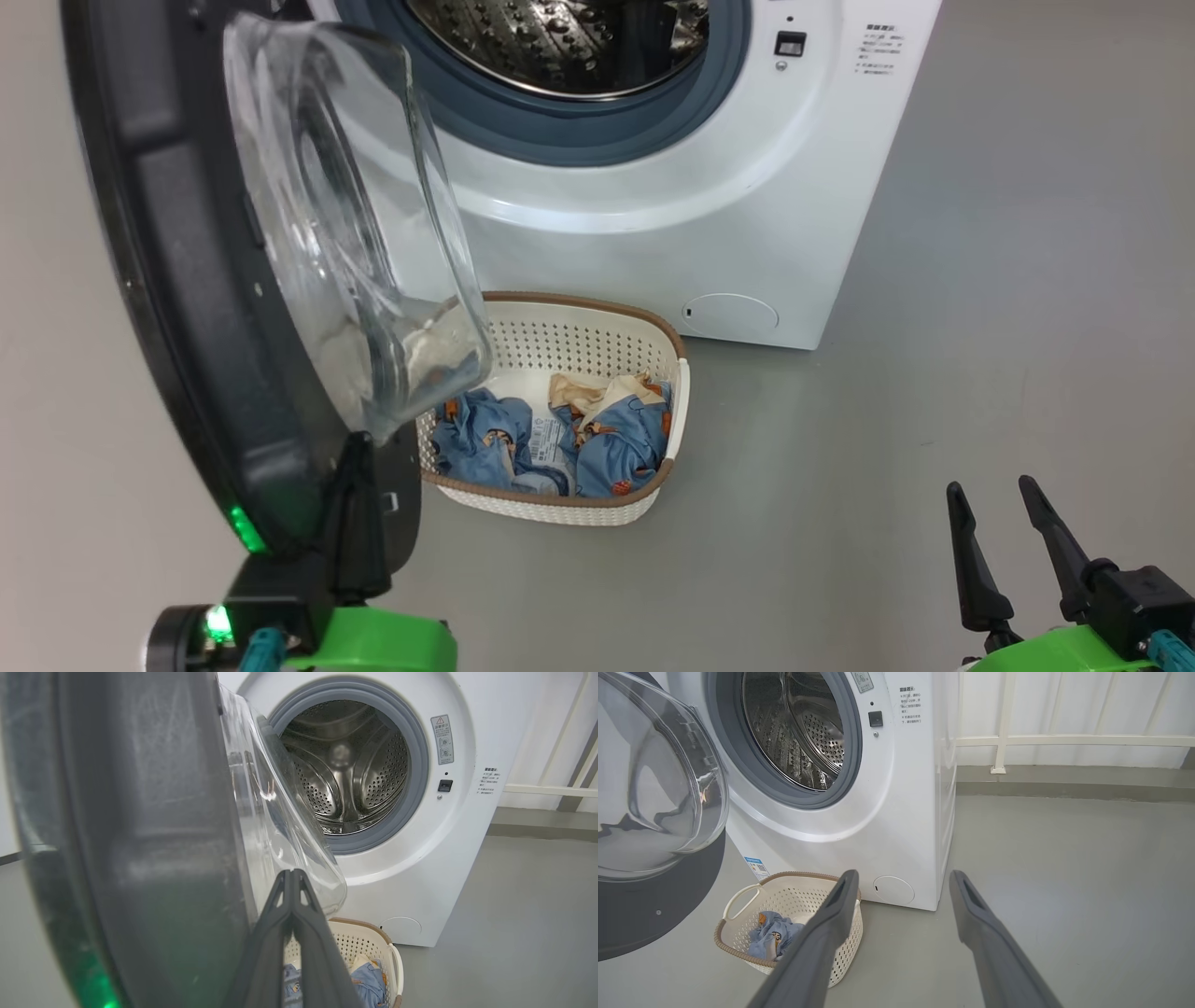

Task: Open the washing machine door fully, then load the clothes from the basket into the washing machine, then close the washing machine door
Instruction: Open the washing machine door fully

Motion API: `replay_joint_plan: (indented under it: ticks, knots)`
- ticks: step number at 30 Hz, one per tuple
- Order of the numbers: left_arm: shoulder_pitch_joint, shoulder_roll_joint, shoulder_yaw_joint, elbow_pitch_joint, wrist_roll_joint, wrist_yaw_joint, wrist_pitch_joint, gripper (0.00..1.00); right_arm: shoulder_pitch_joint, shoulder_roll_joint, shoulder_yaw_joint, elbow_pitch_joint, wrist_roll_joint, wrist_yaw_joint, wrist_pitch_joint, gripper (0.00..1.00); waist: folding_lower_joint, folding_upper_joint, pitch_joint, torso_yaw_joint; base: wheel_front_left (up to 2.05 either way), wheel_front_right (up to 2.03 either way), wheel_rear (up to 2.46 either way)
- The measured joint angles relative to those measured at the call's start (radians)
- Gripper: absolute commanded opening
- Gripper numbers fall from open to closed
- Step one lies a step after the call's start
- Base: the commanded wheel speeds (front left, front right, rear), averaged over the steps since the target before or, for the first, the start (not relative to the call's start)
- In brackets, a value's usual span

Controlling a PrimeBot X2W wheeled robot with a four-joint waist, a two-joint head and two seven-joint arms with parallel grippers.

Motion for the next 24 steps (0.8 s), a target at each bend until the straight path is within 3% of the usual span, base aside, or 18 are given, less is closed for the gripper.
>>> replay_joint_plan:
  ticks: [14, 24]
  knots:
    - [0.0, 0.063, 0.169, 0.024, -0.035, 0.042, -0.05, 0.0, -0.019, 0.0, -0.011, -0.043, -0.019, 0.0, 0.0, 1.0, 0.0, 0.0, 0.038, 0.021, 0.0, 0.0, 0.0]
    - [-0.006, 0.103, 0.301, 0.073, -0.097, 0.046, -0.107, 0.0, -0.025, 0.0, -0.011, -0.096, -0.038, 0.0, 0.0, 1.0, 0.0, 0.0, 0.076, 0.027, 0.0, 0.0, 0.0]
